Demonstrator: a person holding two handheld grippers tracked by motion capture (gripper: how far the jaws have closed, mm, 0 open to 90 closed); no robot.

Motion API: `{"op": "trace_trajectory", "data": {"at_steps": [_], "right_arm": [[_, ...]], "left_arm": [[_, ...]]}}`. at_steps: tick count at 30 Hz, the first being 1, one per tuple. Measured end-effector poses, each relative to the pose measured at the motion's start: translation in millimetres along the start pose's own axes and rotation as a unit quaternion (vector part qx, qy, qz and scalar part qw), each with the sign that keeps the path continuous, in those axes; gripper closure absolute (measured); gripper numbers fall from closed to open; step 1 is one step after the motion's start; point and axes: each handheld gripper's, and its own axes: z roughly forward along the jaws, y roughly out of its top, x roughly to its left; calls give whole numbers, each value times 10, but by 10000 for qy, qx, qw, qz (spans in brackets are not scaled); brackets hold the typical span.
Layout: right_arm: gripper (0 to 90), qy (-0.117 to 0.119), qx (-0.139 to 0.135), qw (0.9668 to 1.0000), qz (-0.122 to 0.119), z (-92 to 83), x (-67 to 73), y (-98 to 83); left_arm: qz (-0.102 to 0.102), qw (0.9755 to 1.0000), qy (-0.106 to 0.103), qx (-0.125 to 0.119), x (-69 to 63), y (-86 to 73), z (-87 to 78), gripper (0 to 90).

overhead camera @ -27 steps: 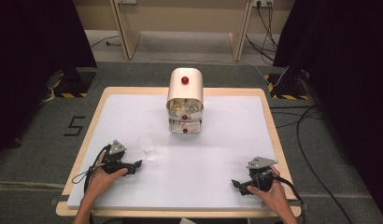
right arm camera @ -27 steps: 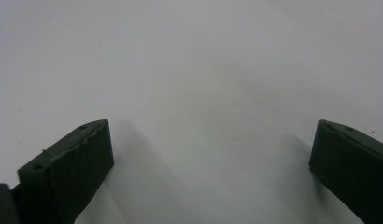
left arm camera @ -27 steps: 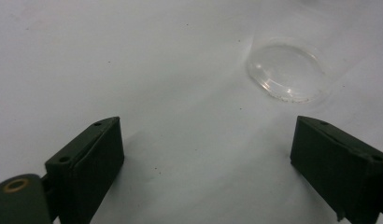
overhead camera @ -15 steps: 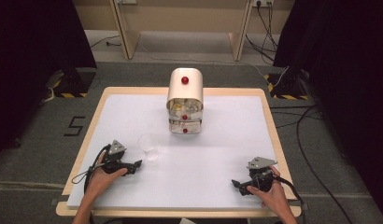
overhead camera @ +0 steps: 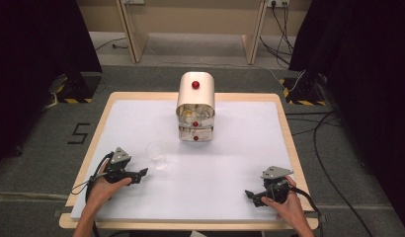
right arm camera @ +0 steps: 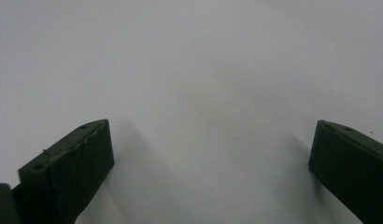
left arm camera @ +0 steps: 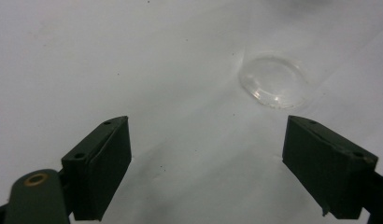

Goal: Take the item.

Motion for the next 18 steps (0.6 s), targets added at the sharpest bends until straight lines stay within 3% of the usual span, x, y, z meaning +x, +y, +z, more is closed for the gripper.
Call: {"op": "trace_trajectory", "data": {"at_steps": [7, 18], "right_arm": [[5, 12, 6, 10000, 11, 1, -2, 0], [5, 16, 3, 10000, 11, 2, -3, 0]], "left_arm": [[124, 9999, -66, -1, -2, 42, -92, 153], [293, 9988, -291, -246, -77, 174, -317, 153]]}}
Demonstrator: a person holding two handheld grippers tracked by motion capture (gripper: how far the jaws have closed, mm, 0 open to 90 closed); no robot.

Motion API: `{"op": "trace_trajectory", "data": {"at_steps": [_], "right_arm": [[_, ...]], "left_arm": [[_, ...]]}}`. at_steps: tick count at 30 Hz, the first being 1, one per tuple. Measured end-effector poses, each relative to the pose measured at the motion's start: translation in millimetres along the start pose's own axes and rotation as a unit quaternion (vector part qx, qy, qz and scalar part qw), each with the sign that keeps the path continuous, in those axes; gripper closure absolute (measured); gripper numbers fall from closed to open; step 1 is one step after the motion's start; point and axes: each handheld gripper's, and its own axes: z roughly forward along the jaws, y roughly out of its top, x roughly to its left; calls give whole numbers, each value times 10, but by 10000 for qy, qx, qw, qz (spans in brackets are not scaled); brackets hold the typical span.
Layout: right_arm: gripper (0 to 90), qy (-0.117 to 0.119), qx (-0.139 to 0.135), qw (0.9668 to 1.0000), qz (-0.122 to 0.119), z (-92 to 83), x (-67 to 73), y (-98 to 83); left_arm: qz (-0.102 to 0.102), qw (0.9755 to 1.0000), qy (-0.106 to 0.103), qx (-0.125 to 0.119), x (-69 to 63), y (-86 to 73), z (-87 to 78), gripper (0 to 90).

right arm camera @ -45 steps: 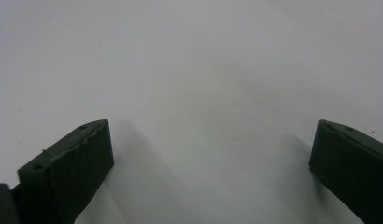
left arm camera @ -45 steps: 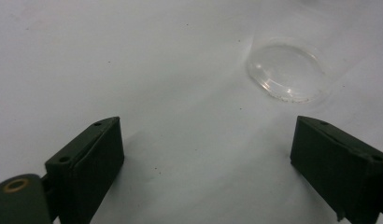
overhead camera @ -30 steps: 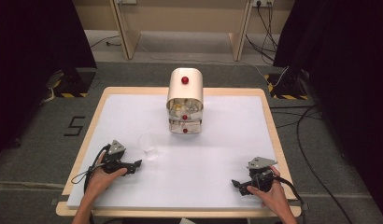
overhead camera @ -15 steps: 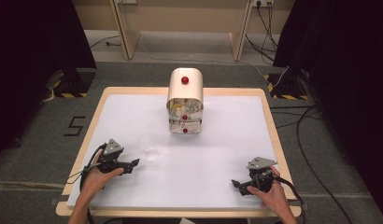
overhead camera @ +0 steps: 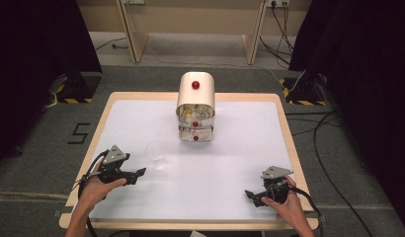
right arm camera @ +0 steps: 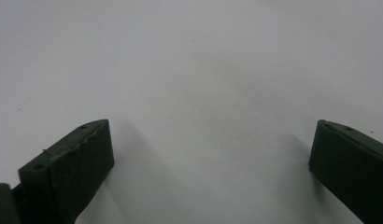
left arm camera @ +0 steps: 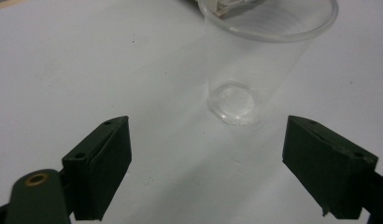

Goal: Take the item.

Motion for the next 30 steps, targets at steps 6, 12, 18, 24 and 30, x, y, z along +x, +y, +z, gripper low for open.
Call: {"op": "trace_trajectory", "data": {"at_steps": [6, 12, 18, 24, 30], "right_arm": [[4, 1, 5, 10000, 8, 0, -1, 0], [4, 8, 12, 10000, 14, 0, -3, 1], [4, 11, 11, 10000, 12, 1, -4, 1], [4, 11, 11, 10000, 13, 1, -4, 1], [4, 11, 12, 10000, 11, 1, -4, 1]], "left_arm": [[-29, 9997, -39, -252, -18, 88, -132, 153], [91, 9986, -33, -514, -89, 211, -227, 152], [237, 9963, -56, -821, -173, 413, -291, 151], [210, 9944, -231, -1011, -234, 586, -212, 152], [260, 9924, -513, -1089, -316, 824, -64, 155]]}}
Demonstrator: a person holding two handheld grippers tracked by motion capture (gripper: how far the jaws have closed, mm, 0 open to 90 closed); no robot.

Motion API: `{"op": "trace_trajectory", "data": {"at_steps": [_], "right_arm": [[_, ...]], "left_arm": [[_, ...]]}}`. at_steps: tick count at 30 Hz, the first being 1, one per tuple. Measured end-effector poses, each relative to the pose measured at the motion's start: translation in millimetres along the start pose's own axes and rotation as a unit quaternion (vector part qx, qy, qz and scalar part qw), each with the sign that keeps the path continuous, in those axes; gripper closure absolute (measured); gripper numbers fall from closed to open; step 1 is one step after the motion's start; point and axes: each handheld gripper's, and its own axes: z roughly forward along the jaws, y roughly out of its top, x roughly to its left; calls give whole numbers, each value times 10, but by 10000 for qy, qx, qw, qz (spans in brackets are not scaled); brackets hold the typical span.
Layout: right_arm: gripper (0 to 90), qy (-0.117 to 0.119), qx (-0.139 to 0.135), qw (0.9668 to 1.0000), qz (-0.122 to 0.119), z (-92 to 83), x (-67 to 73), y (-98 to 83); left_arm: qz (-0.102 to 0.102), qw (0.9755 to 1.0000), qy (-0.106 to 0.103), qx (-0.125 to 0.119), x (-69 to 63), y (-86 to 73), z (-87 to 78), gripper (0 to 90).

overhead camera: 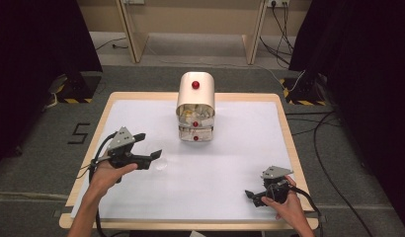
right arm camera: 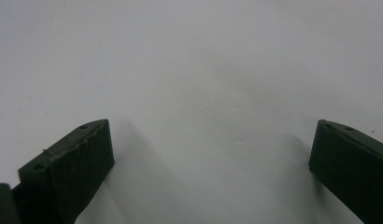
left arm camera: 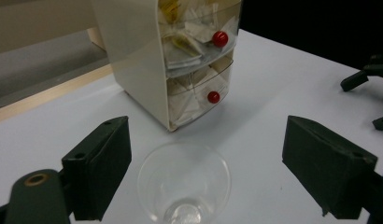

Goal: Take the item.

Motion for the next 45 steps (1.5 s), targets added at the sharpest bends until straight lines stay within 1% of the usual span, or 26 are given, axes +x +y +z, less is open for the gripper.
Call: {"op": "trace_trajectory", "data": {"at_steps": [2, 4, 6, 7, 8, 9, 10, 11, 13, 15, 16, 19, 23, 25, 29, 30, 31, 32, 33, 34, 37, 40, 42, 43, 44, 45], "right_arm": [[4, -2, 0, 10000, 5, 0, 2, 0], [4, 1, -1, 10000, 2, 0, 0, 0], [4, 1, -2, 10000, 3, 0, 0, 0], [4, 1, -2, 10000, 3, 0, 0, 0], [4, -1, -1, 10000, 4, 0, 2, -1], [4, -1, -1, 10000, 4, 0, 2, -1], [4, 2, -3, 10000, 1, 0, -1, 0], [4, 2, -3, 10000, 1, 0, -1, 0], [4, 1, -1, 10000, 2, 0, 0, -1], [4, 2, -3, 10000, 2, 0, 0, 0], [4, 2, -3, 10000, 2, 0, 0, 0], [4, 2, -2, 10000, 6, 0, 2, -1], [4, 1, -2, 10000, 3, 0, 0, -1], [4, 1, 0, 10000, 4, -1, 1, -1], [4, 4, -3, 10000, 3, 0, 0, -1], [4, -1, -2, 10000, 1, -1, 1, -1], [4, -1, -2, 10000, 1, -1, 1, -1], [4, 3, -2, 10000, 1, -1, 0, -1], [4, 6, 3, 10000, 12, -1, 2, -1], [5, 1, -5, 10000, 3, 0, 0, -1], [5, 2, 0, 10000, 5, -2, 2, -1], [4, 4, -2, 10000, 8, -1, 2, -1], [5, 2, -2, 10000, 5, -2, 2, -1], [4, 1, -6, 10000, 3, -1, 0, -1], [4, 3, -6, 10000, 7, 0, 1, -1], [5, 2, -6, 10000, 7, -1, 1, -1]], "left_arm": [[15, 10000, -85, -47, -16, 89, 73, 156], [33, 9999, -95, -61, -20, 118, 97, 159], [104, 9998, -134, -57, -37, 222, 197, 167], [104, 9998, -134, -57, -37, 222, 197, 169], [140, 9997, -191, -63, -50, 284, 262, 172], [140, 9997, -191, -63, -50, 284, 262, 176], [173, 9994, -289, -80, -73, 342, 331, 179], [173, 9994, -289, -80, -73, 342, 331, 181], [208, 9992, -341, -46, -95, 386, 395, 184], [248, 9989, -388, 3, -127, 436, 497, 189], [248, 9989, -388, 3, -127, 436, 497, 190], [230, 9987, -445, -41, -146, 501, 598, 196], [285, 9986, -451, 6, -160, 546, 681, 199], [388, 9981, -459, 91, -180, 583, 766, 201], [490, 9977, -465, 104, -218, 642, 843, 203], [560, 9974, -436, 114, -236, 679, 888, 208], [560, 9974, -436, 114, -236, 679, 888, 208], [657, 9969, -408, 136, -250, 722, 935, 208], [657, 9969, -408, 136, -250, 722, 935, 208], [701, 9966, -398, 174, -247, 756, 991, 208], [687, 9967, -371, 234, -232, 780, 1051, 209], [583, 9971, -410, 255, -205, 805, 1123, 212], [581, 9971, -401, 296, -201, 804, 1141, 212], [612, 9968, -338, 392, -182, 798, 1180, 212], [612, 9968, -338, 392, -182, 798, 1180, 213], [547, 9968, -344, 463, -156, 786, 1214, 213]]}}
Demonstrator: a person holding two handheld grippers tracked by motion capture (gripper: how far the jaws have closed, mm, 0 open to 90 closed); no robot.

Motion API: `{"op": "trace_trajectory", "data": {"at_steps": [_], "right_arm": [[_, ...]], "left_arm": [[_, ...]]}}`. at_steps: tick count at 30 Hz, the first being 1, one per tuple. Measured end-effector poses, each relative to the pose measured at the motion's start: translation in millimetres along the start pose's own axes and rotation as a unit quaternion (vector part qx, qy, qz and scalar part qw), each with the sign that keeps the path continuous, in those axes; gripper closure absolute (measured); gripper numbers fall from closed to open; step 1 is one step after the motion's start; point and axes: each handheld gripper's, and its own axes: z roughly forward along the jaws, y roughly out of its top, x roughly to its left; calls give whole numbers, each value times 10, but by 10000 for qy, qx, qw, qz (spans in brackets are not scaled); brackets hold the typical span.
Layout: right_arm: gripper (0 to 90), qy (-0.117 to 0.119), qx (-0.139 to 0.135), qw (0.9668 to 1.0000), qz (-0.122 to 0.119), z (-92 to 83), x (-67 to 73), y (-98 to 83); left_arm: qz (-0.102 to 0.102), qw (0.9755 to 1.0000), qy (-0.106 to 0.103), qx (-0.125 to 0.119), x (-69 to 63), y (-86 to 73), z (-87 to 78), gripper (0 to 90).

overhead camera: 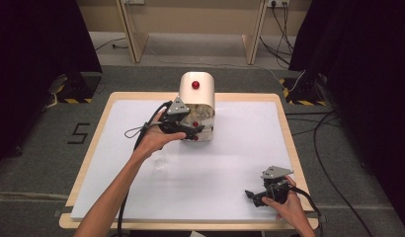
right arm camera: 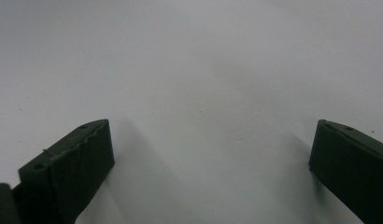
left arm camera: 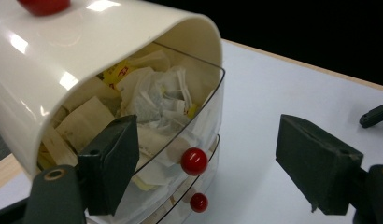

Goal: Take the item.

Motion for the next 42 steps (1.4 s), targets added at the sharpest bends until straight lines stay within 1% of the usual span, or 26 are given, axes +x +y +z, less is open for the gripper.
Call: {"op": "trace_trajectory", "data": {"at_steps": [2, 3, 4, 7, 11, 14, 15, 16, 19, 21, 23, 26, 27, 28, 31, 36, 37, 40, 42], "right_arm": [[5, -3, -4, 10000, 5, 0, 2, 0], [5, -5, -4, 10000, 2, 0, 2, -1], [4, 0, 0, 10000, -4, 0, -1, 0], [5, 2, 3, 10000, 3, -1, 1, 0], [5, 2, 2, 10000, 4, -1, 1, 0], [5, -3, -5, 10000, -3, -1, 2, -1], [5, -2, -4, 10000, -1, 0, 1, -1], [5, -2, -4, 10000, -1, 0, 1, -1], [5, 0, -1, 10000, -3, -1, 2, -1], [5, 4, 5, 10000, -4, -1, 0, 0], [5, -4, 0, 10000, -6, -1, 1, -1], [5, -4, -5, 10000, -8, 0, 1, -1], [5, 2, 4, 10000, -4, -1, 0, 0], [5, 2, 4, 10000, -4, -1, 0, 0], [5, -1, 3, 10000, -5, -1, 1, 0], [5, -6, -2, 10000, -8, 0, 2, -1], [5, 0, 4, 10000, -7, 0, 0, 0], [5, -3, -1, 10000, -5, 0, 1, -1], [5, -6, -2, 10000, -8, 0, 2, -1]], "left_arm": [[-8, 10000, -2, 19, 7, -5, 10, 213], [-2, 10000, -3, 77, 17, -15, 23, 213], [24, 10000, 17, 83, 22, -24, 33, 210], [10, 10000, 15, 75, 18, -27, 35, 207], [66, 10000, 40, 13, -13, -54, 27, 207], [7, 10000, -7, -2, -27, -64, 9, 208], [8, 10000, -58, -1, -40, -73, -12, 208], [8, 10000, -58, -1, -40, -73, -12, 208], [-1, 9999, -134, -6, -78, -101, -50, 208], [49, 9999, -146, 22, -106, -117, -74, 208], [59, 9999, -160, -9, -159, -147, -102, 206], [89, 9998, -166, 3, -198, -170, -133, 207], [139, 9998, -162, 5, -229, -191, -151, 207], [139, 9998, -162, 5, -229, -191, -151, 207], [210, 9997, -89, 22, -308, -224, -180, 208], [244, 9997, -40, 13, -352, -250, -198, 217], [305, 9995, -10, 58, -377, -257, -210, 219], [351, 9994, 13, 69, -396, -269, -218, 221], [329, 9994, 16, 68, -408, -273, -225, 224]]}}
